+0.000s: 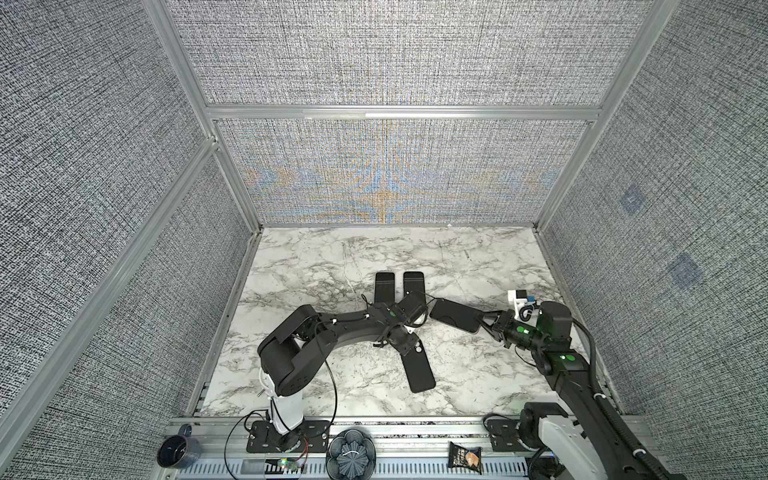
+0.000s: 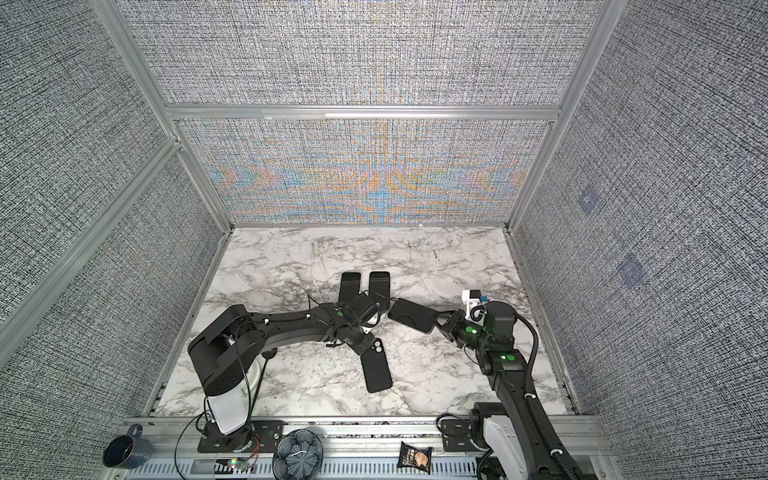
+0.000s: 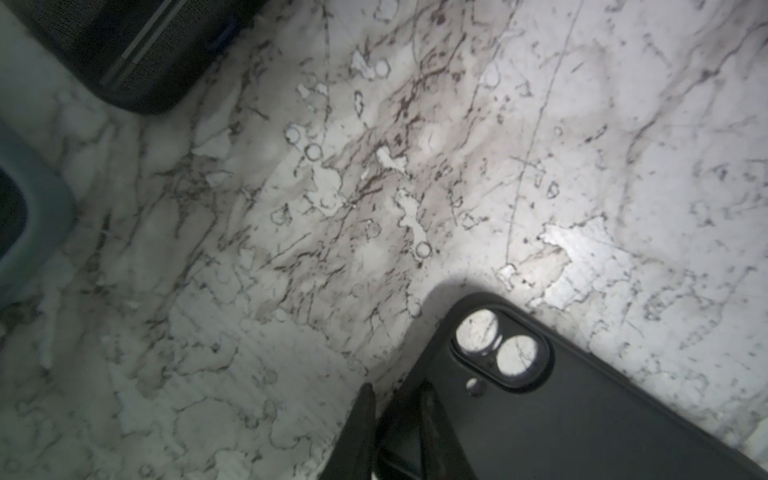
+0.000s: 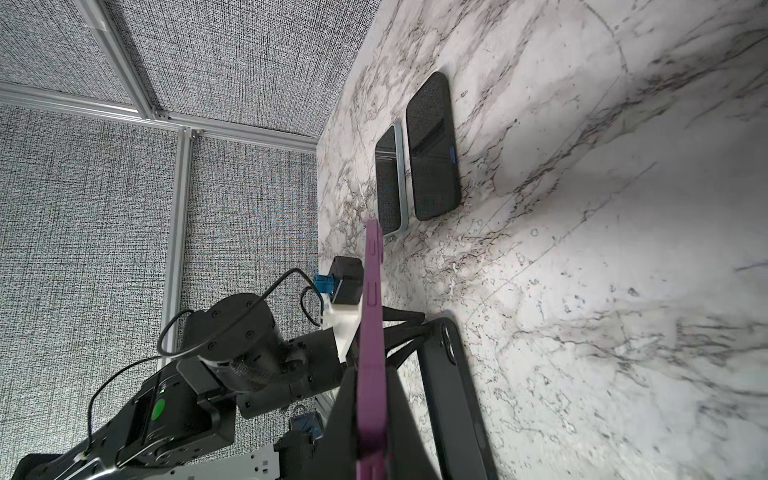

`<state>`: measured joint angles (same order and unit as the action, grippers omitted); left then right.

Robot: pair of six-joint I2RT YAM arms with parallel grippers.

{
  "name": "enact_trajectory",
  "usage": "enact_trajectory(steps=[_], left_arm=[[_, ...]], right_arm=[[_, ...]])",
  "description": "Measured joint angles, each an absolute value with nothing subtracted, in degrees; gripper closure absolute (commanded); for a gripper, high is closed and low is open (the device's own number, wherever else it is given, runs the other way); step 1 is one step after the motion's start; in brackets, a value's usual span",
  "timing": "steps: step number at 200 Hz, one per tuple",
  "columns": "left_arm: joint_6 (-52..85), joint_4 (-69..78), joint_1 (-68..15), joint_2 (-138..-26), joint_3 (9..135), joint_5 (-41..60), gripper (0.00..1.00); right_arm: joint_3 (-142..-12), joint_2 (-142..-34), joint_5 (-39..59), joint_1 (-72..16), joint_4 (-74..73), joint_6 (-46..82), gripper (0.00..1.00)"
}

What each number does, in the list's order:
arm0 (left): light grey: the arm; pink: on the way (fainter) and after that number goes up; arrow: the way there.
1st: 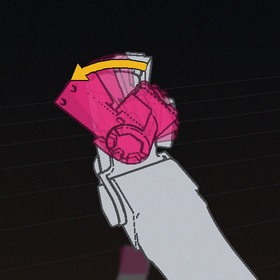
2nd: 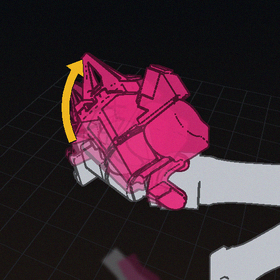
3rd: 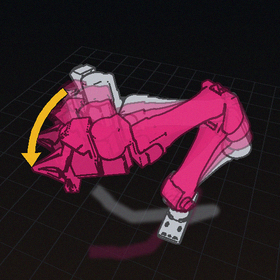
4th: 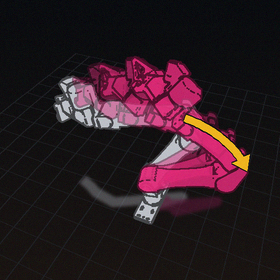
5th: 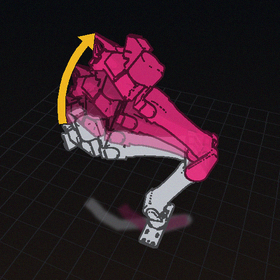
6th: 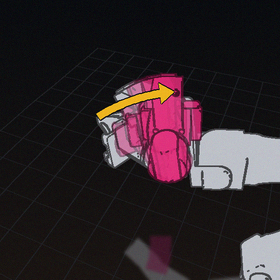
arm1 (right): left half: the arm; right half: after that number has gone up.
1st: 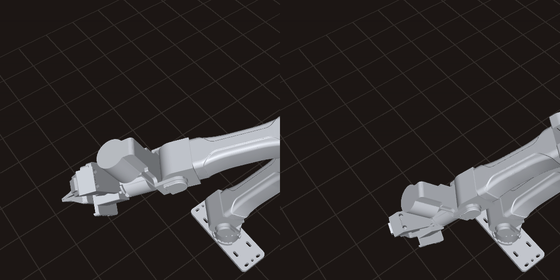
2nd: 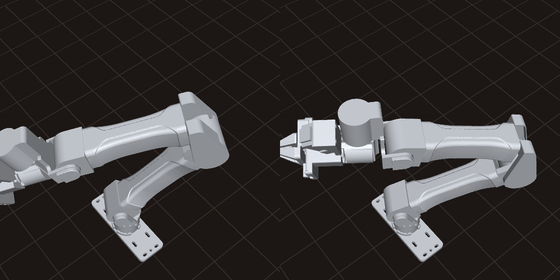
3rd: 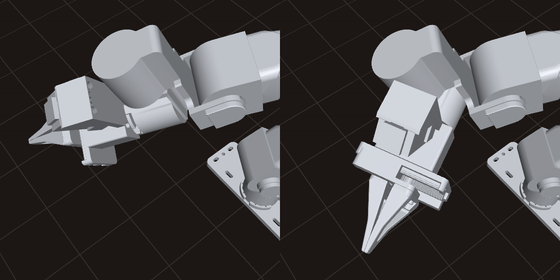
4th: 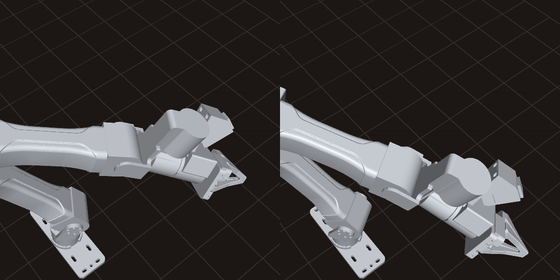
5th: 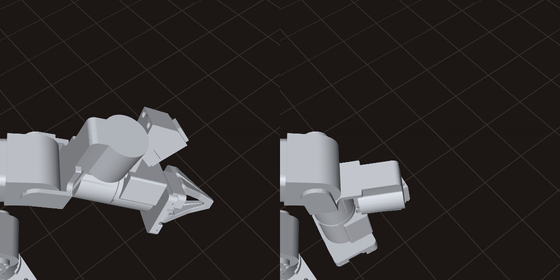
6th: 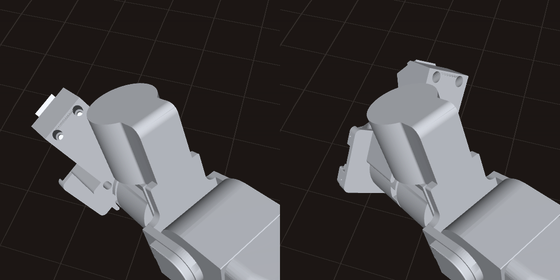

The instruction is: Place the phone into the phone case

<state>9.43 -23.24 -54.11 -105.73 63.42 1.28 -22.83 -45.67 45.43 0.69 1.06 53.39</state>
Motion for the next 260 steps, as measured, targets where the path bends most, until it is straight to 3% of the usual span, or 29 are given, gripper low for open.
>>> enact_trajectory(steps=[71,150,230,260], left_arm=[[13.19,-24.95,-54.13,-105.54,63.72,-1.65,1.00],[30.72,-31.14,-51.90,-97.80,57.69,-7.70,1.00],[47.59,-28.42,-50.48,-95.04,51.72,-6.81,1.00],[49.74,-25.78,-50.00,-93.80,49.71,-5.48,0.85]], right_arm=[[-24.36,-45.98,45.43,0.69,5.91,49.58,1.00],[-26.92,-48.97,48.42,-0.54,8.51,46.63,1.00],[-29.67,-56.47,51.46,-9.80,7.20,46.06,1.00],[-30.33,-59.57,52.71,-11.79,6.98,45.10,1.00]])
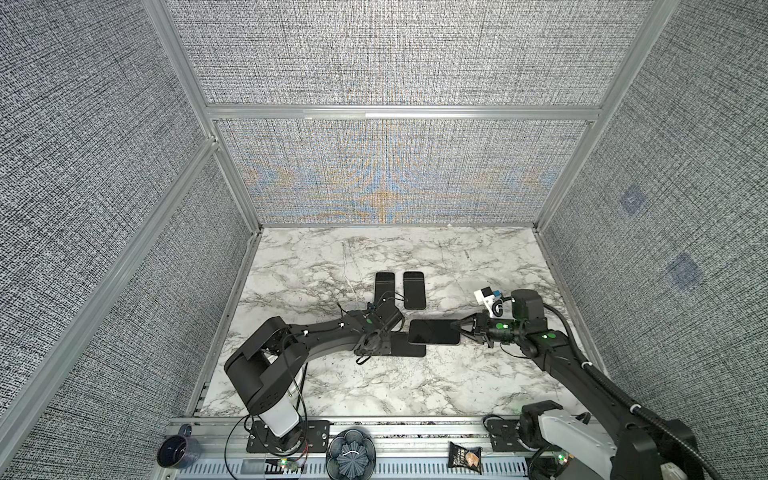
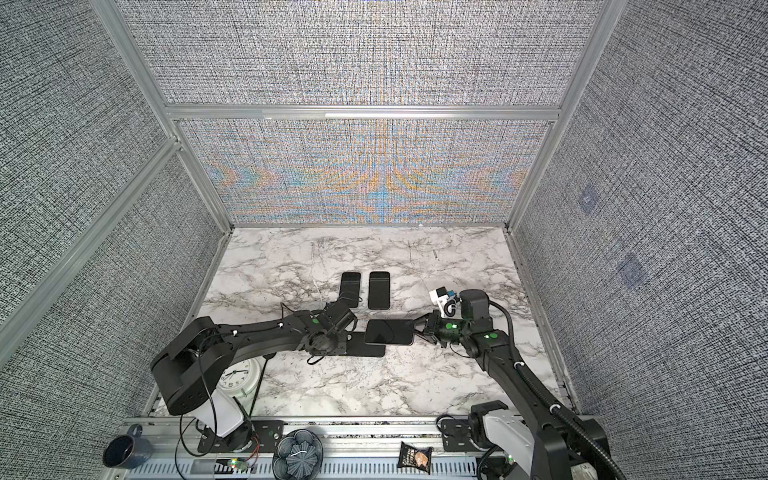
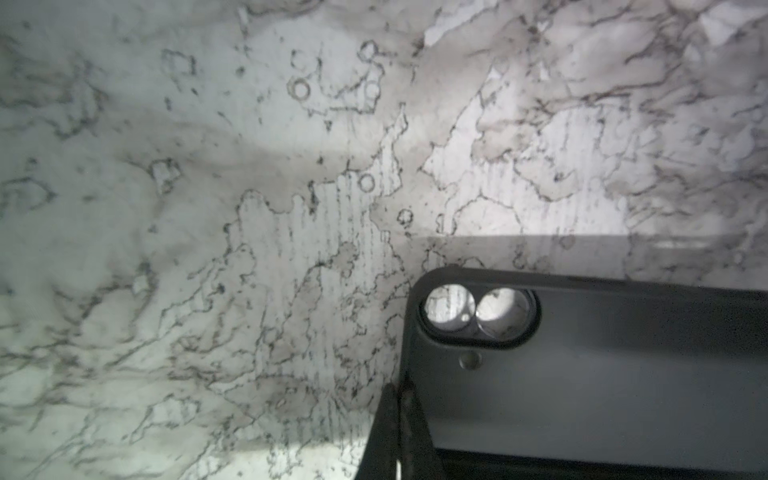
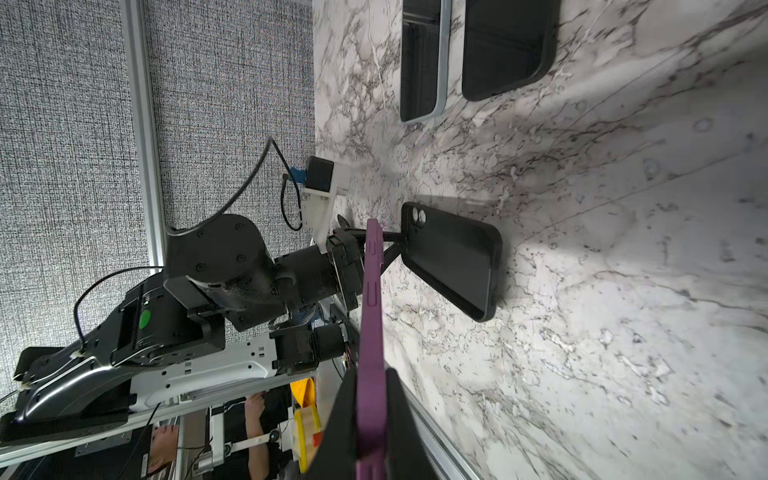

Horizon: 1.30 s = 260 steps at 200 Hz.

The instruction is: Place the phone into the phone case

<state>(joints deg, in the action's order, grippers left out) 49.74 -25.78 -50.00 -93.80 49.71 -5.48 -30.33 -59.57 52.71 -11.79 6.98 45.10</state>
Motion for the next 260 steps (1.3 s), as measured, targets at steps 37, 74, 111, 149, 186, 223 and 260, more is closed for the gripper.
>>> enact_trajectory(steps=[37,74,111,149,186,223,260], left_arm=[[50.61,-22.46,-48.69,-92.18,47.70,-2.68,0.72],[49.71,-20.88,-46.87,-87.22,46.13,0.60,0.64],[49.43,-16.62,-42.96,-80.40,41.41,4.89,0.44],[49.23,-12.12,-40.84,-80.14,39.75,10.79,0.37],[49.30,-7.94,-39.92,-82.81,39.09,15.57,0.34],[49.32,-5.69,-38.39,-83.61,38.06,17.98,0.34],[49.39,-4.12,-37.41,-84.73,37.41,19.75,0.34]], right_arm=[[-32.40,-63.68,53.15,-13.26,7.55,42.76,1.00],[-33.56,-67.66,53.15,-15.05,7.44,41.50,1.00],[-34.22,-72.23,53.10,-16.21,6.07,41.52,1.00],[-35.05,-76.66,52.62,-17.82,3.09,42.19,1.00],[-35.75,-80.51,52.23,-19.14,0.36,43.00,1.00],[-35.79,-82.48,51.37,-19.64,-1.61,43.31,1.00],[-35.68,-84.23,51.09,-20.23,-3.53,44.10,1.00]])
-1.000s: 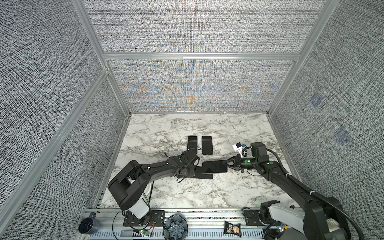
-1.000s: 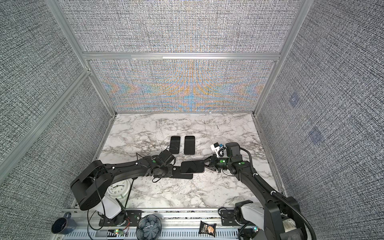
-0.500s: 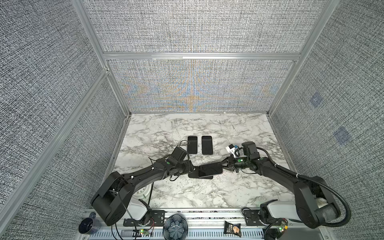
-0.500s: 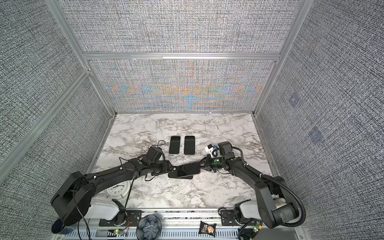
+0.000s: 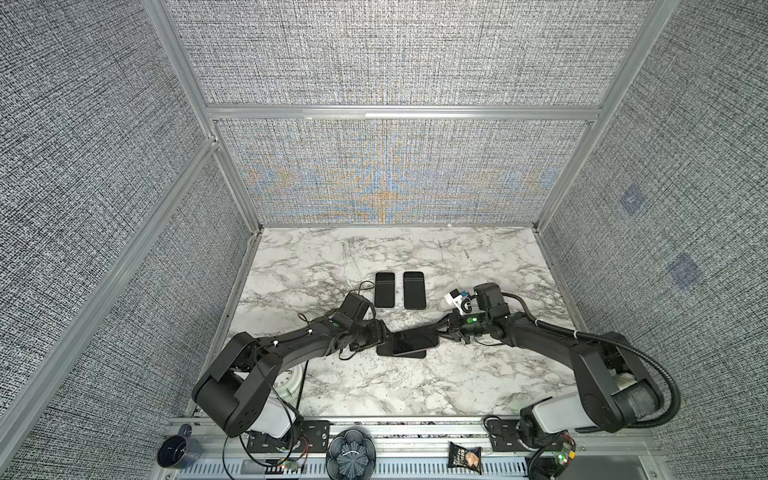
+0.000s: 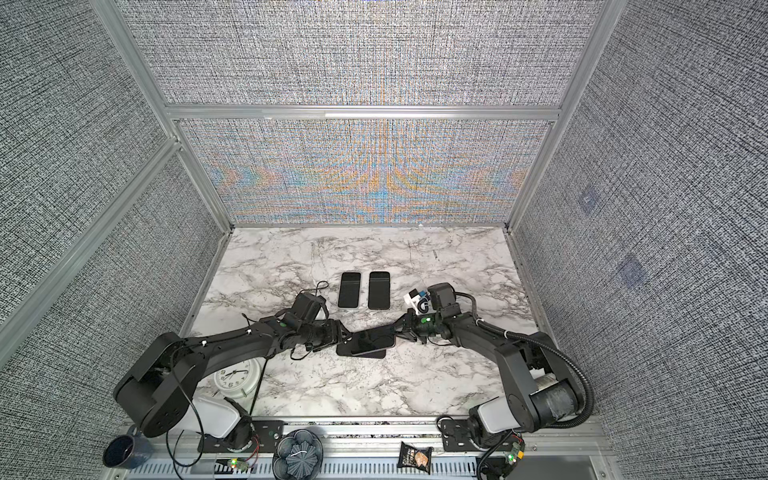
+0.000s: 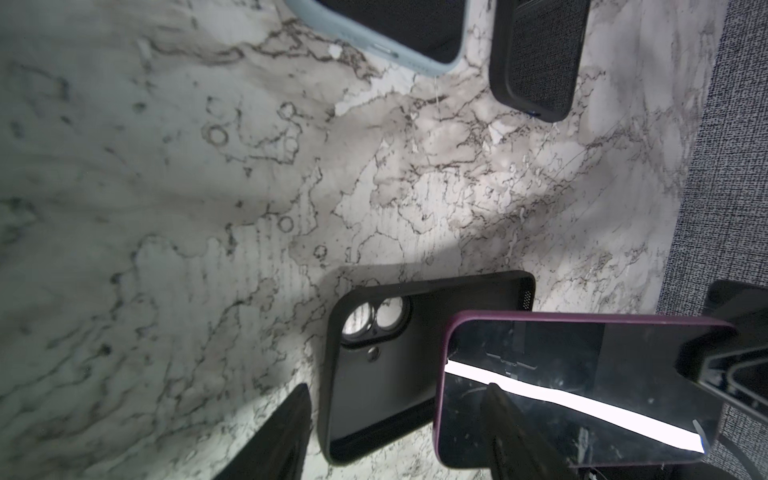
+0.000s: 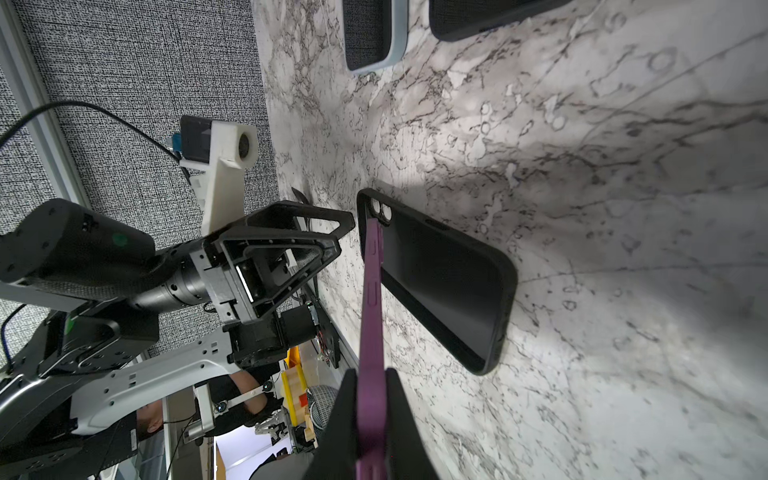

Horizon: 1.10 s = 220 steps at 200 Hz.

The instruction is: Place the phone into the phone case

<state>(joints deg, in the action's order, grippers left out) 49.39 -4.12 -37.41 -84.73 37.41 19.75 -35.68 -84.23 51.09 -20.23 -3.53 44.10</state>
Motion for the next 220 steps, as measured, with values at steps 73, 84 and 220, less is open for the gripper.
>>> enact_trajectory(steps=[73,84,220], left_arm=[[49.78,-2.26,-37.36,-85.45,35.97,21.08,0.33],[49.78,-2.24,-37.36,-85.54,35.79,21.12,0.33],[50.17,0.32,-37.30,-85.97,34.83,22.04,0.33]], right_arm=[[-35.44,-87.11,50.22,-20.64,-6.35,44.91,1.00],[-35.44,-87.83,50.39,-20.69,-6.98,44.91,1.00],[-34.41,-93.03,52.23,-21.71,-13.96,44.16,1.00]])
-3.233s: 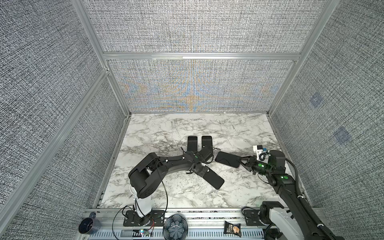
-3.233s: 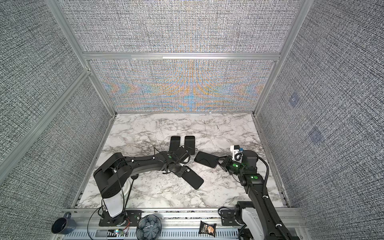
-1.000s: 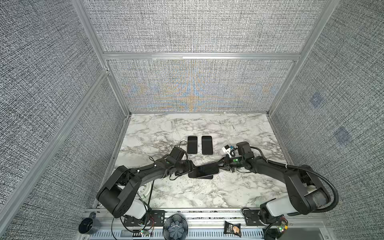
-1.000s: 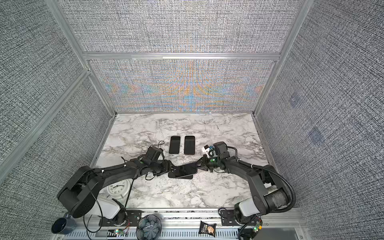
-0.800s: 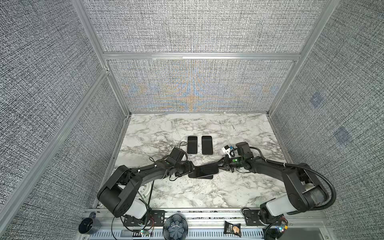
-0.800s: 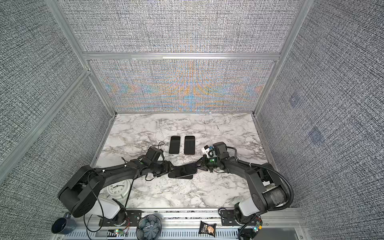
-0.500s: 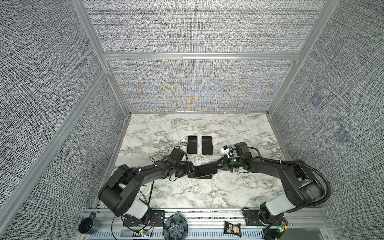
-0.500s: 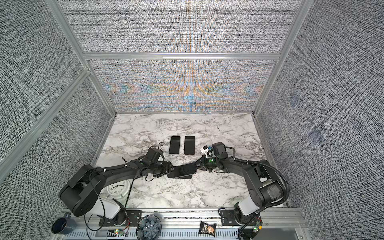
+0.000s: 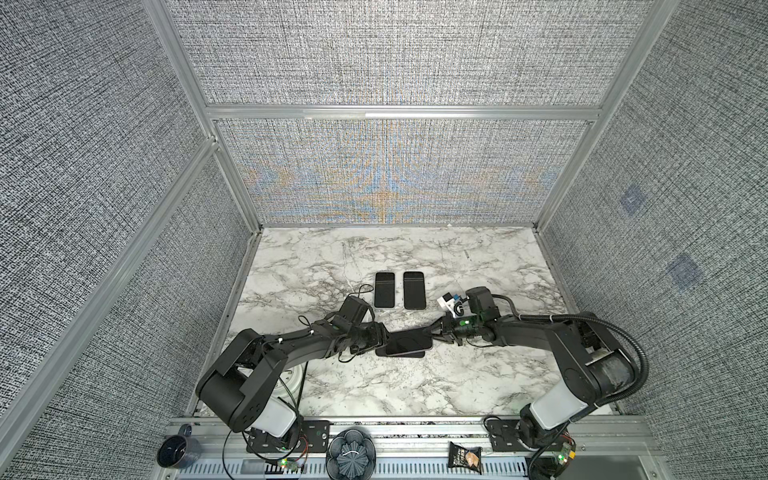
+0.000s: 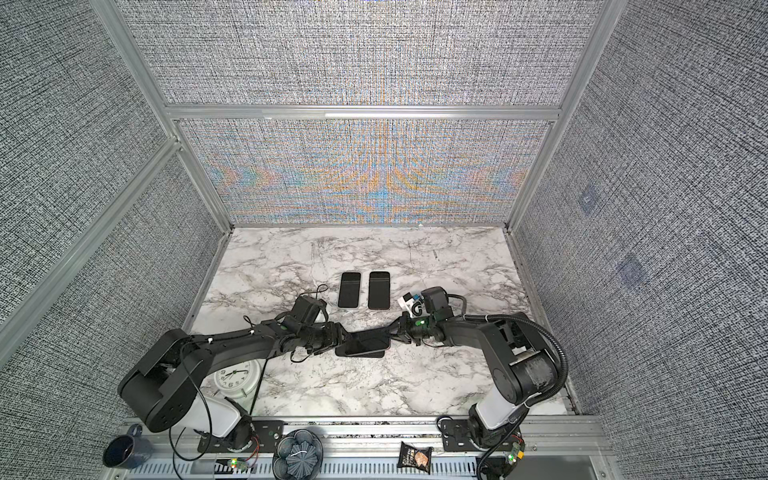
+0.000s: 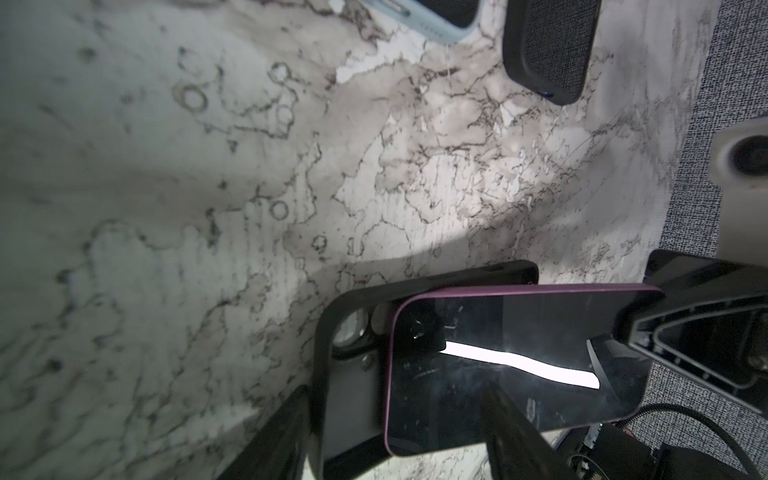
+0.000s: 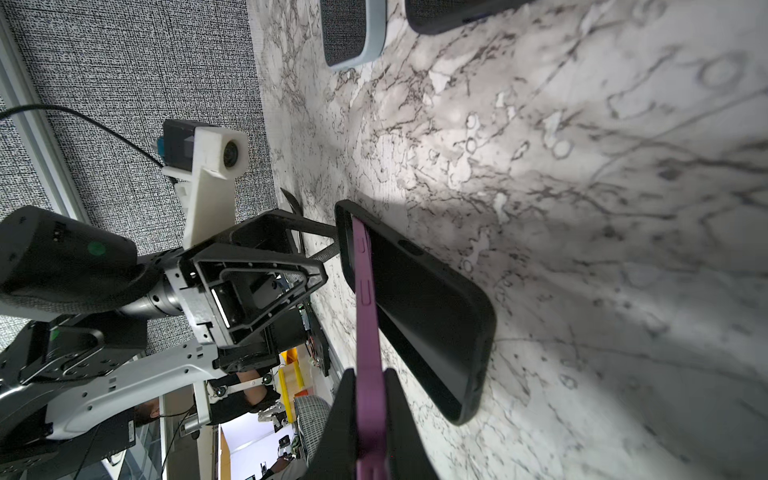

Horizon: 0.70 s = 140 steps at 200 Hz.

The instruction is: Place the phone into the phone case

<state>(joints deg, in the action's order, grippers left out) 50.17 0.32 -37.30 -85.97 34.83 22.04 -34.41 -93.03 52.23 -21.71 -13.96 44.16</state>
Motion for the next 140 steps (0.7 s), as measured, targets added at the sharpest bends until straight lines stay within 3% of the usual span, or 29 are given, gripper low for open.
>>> enact_trajectory(steps=[140], left_arm=[[51.05,2.63,-37.26,-85.27,33.26,22.26,0.33]], right_arm=[[-36.34,-99.53,52.07,-24.62,-19.16,42.76,0.99]])
